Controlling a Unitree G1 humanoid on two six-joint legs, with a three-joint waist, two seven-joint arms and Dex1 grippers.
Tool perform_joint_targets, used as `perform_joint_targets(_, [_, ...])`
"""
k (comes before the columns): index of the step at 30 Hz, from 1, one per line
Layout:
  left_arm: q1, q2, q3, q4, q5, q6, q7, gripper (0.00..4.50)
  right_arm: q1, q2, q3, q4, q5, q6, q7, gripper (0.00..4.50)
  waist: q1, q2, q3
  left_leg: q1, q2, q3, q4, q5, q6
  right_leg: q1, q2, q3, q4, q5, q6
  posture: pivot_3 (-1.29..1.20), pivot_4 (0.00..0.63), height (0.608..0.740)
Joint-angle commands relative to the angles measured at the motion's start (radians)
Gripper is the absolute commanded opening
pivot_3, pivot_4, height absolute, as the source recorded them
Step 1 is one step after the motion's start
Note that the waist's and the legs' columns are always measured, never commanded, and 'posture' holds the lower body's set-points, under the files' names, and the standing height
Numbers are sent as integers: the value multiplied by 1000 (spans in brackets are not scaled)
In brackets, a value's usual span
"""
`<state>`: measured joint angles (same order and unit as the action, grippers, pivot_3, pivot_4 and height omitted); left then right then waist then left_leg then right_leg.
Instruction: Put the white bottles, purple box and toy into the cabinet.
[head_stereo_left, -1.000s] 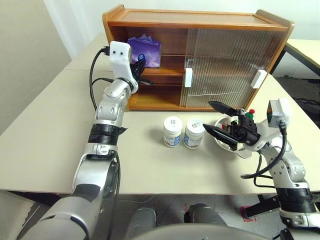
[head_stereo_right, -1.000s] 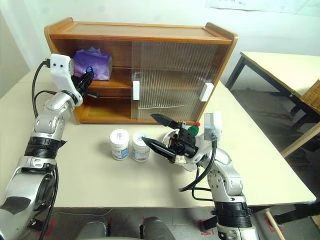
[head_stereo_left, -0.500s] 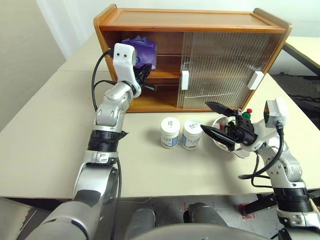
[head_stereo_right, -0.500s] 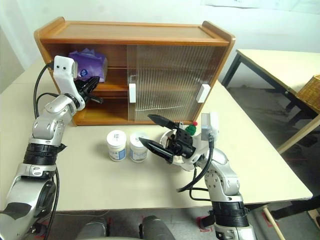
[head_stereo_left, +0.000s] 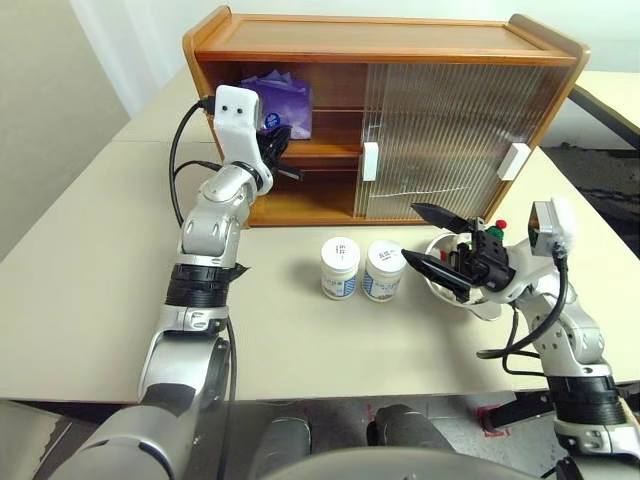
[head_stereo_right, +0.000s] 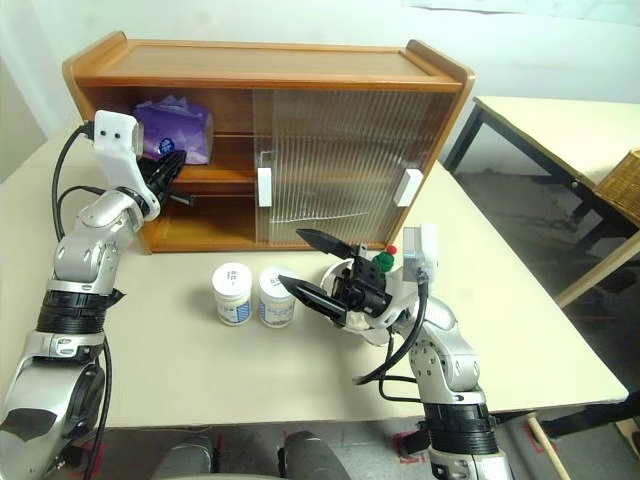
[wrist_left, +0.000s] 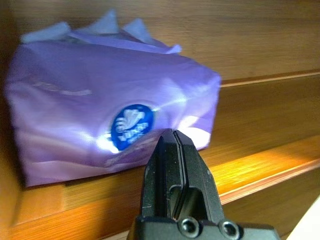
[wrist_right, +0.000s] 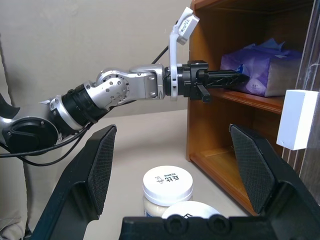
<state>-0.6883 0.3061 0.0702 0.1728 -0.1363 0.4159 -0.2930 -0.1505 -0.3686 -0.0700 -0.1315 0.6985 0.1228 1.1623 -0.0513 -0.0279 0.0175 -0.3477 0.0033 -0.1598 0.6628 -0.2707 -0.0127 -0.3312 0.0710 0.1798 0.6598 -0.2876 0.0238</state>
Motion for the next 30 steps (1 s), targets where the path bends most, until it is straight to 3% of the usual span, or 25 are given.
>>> perform_joint_targets(1, [-8,6,2,23,10,-16,1,22,5,-6,2,6,-8,-5,5,4500,0,0,0,0,0,0,0,0,0,0,0,0,0,0,0,-96,0,740])
perform_joint_targets(13, [-133,-10,-10,238,38,-168,-1,22,2,-14,2,0,-11,-1,5,4500,-2,0,0,1,1,0,1,0,0,1,0,0,0,1,0,-106,0,740])
perform_joint_targets(23, [-112,-9,-4,237,35,-182,1,22,6,-12,4,-5,-8,-2,5,4500,-3,0,0,1,0,0,1,0,0,1,0,0,0,-2,5,-104,0,740])
perform_joint_targets(30, [-35,-6,15,72,-82,-129,-123,22,7,-20,-7,3,-5,-6,16,4500,-3,0,0,1,0,0,1,0,0,2,0,0,0,-1,3,-107,0,740])
